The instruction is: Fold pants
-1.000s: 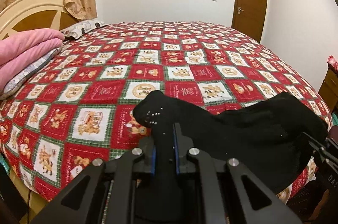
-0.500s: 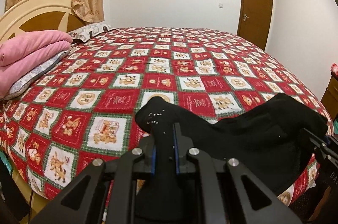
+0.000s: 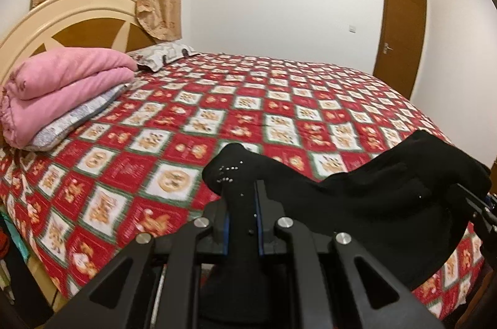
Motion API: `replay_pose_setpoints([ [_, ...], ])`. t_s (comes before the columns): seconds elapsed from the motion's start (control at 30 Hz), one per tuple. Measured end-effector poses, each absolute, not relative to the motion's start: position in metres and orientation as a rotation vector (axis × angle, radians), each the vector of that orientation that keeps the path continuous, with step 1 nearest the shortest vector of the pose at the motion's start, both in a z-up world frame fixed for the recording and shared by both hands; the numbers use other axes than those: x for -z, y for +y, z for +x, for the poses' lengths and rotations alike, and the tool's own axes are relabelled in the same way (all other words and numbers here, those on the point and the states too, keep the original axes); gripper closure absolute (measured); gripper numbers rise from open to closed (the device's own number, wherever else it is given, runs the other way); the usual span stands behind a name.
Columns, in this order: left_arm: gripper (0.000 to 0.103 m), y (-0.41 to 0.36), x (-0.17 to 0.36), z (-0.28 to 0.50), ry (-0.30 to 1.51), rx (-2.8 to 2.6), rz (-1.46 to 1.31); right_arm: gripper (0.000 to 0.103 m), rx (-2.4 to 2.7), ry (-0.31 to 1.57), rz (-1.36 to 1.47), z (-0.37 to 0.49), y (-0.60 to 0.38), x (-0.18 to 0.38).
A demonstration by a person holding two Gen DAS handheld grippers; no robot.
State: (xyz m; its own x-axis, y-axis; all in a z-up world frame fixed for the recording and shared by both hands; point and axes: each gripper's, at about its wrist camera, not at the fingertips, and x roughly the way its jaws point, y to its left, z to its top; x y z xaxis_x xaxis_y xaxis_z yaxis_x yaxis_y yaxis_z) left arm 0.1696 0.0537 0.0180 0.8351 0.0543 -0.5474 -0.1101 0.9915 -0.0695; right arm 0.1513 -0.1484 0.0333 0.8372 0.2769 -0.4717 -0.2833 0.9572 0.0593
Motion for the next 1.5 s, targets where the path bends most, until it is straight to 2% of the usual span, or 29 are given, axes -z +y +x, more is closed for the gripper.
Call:
replay_pose_setpoints([
  [0.5,0.09,0.113,-0.03,0.231,0.509,-0.297,-0.032,0.068,-0.383,0.411,-0.073,0.243,-0.061,-0.033],
  [0.87,0.09,0.122,-0.011,0.277,0.536,-0.349,-0.006,0.068,-0.358,0.483,-0.047,0.295,-0.047,0.001],
  [1.5,0.09,0.125,0.015,0.314,0.566,-0.378,0.046,0.068,-0.333,0.569,-0.063,0.334,-0.036,0.034],
])
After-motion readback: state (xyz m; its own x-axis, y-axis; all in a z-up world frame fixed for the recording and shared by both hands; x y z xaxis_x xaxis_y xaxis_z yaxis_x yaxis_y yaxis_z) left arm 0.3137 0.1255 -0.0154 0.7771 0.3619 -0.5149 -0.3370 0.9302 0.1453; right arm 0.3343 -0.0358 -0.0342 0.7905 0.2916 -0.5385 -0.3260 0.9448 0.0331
